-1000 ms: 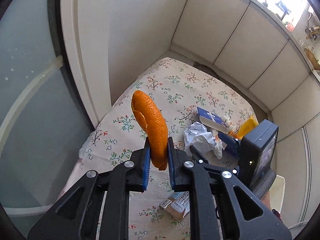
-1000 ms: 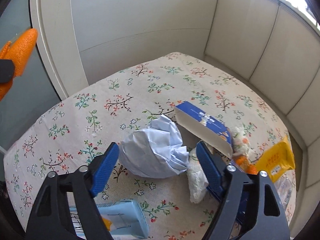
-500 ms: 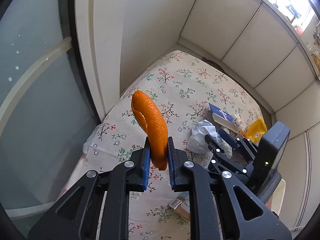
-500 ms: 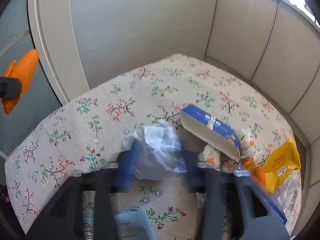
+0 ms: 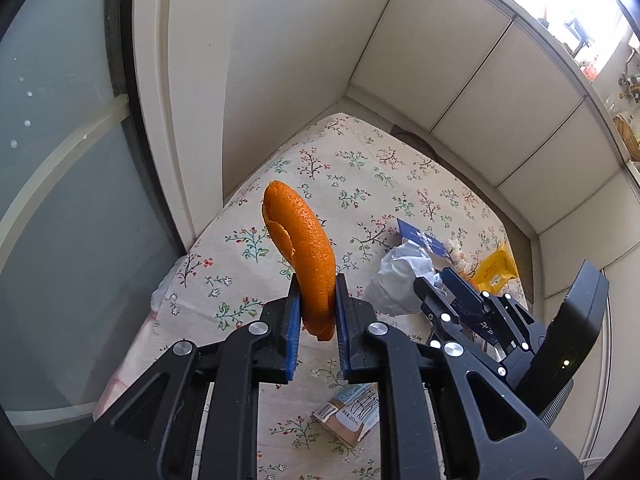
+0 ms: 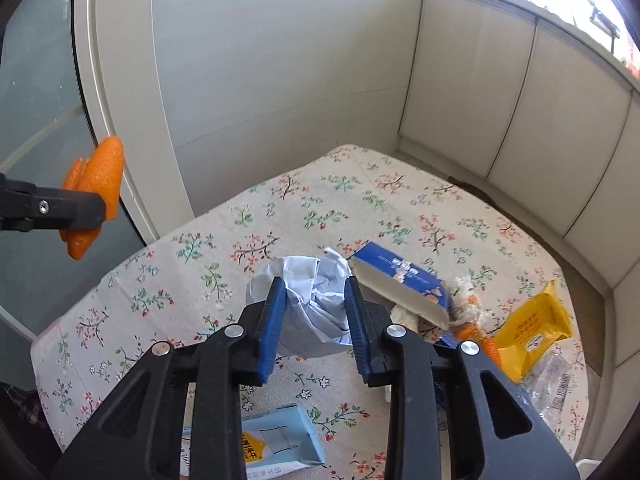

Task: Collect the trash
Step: 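Carry the crumpled paper with the right tool over the bin and release it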

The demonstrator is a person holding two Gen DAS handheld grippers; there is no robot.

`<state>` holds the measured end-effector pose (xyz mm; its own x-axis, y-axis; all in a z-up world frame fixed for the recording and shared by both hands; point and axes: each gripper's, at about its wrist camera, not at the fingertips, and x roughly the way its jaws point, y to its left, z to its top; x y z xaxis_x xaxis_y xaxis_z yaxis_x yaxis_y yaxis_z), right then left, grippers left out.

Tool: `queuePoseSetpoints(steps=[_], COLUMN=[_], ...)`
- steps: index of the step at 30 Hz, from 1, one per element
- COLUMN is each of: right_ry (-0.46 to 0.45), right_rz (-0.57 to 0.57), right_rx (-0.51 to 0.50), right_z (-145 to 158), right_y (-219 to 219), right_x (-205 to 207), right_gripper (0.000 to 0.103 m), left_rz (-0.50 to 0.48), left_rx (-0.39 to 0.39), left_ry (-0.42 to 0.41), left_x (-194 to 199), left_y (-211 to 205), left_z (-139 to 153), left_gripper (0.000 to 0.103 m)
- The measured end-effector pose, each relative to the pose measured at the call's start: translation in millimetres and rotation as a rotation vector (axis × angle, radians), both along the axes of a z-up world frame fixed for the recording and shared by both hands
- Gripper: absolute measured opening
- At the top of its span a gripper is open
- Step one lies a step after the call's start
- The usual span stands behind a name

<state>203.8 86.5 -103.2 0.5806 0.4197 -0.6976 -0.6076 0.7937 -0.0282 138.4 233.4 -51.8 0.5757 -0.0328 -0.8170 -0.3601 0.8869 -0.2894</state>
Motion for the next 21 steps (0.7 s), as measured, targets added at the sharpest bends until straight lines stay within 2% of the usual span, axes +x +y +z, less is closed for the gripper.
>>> queuePoseSetpoints(steps=[12, 21], right_ry=[-0.09, -0.167], right_rz=[-0.104, -0.197], right_rx=[0.064, 0.063], right_z=[44.5, 68.3], right_y=[-39.5, -87.4], right_x=[-17.9, -33.4], right_gripper=[0.029, 0.029], left_rz=[-0.048, -0.121], left_rx=[-0.027, -0.036], left_ry=[-0.11, -0.172], left_x=[4.0, 7.5], left_y=[-31.5, -69.8], left_z=[24.5, 36.5], left_gripper=[0.015, 0.015])
